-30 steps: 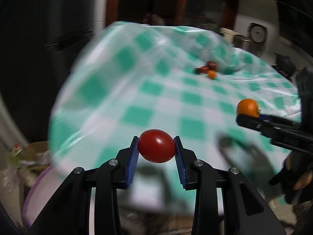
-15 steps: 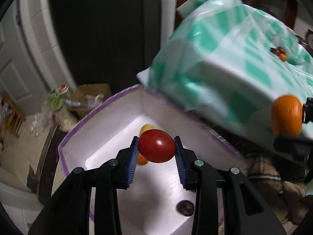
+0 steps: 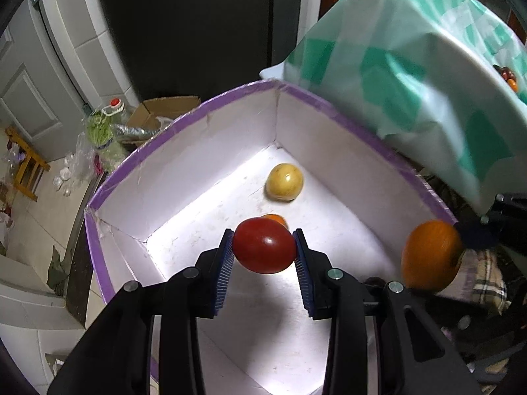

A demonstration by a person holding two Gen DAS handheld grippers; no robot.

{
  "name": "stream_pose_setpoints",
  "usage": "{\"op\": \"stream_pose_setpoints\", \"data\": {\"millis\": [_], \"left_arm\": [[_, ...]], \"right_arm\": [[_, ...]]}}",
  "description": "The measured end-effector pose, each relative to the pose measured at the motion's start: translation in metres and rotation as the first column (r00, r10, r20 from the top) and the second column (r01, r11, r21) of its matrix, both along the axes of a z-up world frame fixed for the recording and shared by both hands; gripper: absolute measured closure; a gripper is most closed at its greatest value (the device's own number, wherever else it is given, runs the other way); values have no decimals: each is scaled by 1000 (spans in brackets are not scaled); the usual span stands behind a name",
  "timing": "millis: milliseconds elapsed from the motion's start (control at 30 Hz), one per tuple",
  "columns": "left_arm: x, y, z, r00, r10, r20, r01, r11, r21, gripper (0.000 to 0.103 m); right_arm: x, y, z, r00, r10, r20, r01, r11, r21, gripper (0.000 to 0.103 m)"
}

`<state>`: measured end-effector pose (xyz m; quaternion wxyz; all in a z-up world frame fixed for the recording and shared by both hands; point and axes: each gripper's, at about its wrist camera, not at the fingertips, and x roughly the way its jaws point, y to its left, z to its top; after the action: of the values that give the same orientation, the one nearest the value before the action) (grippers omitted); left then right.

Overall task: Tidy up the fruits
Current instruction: 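Open the right tool dropping the tangerine while the left tool releases the cherry tomato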

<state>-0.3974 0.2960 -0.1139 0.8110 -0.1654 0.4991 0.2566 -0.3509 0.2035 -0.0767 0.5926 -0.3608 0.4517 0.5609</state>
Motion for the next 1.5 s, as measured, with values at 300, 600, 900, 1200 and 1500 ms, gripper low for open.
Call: {"op": "stream_pose_setpoints", "data": {"millis": [300, 600, 900, 1200, 1500], "left_arm": [[27, 55, -60, 966, 39, -255, -71, 991, -116, 68], [45, 78, -95, 942, 42, -334, -96, 985, -145, 68], [50, 68, -104, 934, 30, -356, -80, 989, -128, 67], [45, 68, -86, 959, 70, -275, -94, 993, -76, 20], [9, 54, -9, 990, 137, -30, -138, 990, -31, 15]], "right_arm": [[-11, 37, -60, 999, 42, 29, -34, 971, -237, 57], [-24, 46, -95, 990, 114, 84, -76, 928, -366, 57], [-30, 43, -97, 988, 114, 100, -72, 931, -357, 37], [-37, 36, -83, 992, 93, 81, -65, 952, -298, 18], [-32, 6, 0, 977, 75, 198, -62, 996, -70, 15]]}}
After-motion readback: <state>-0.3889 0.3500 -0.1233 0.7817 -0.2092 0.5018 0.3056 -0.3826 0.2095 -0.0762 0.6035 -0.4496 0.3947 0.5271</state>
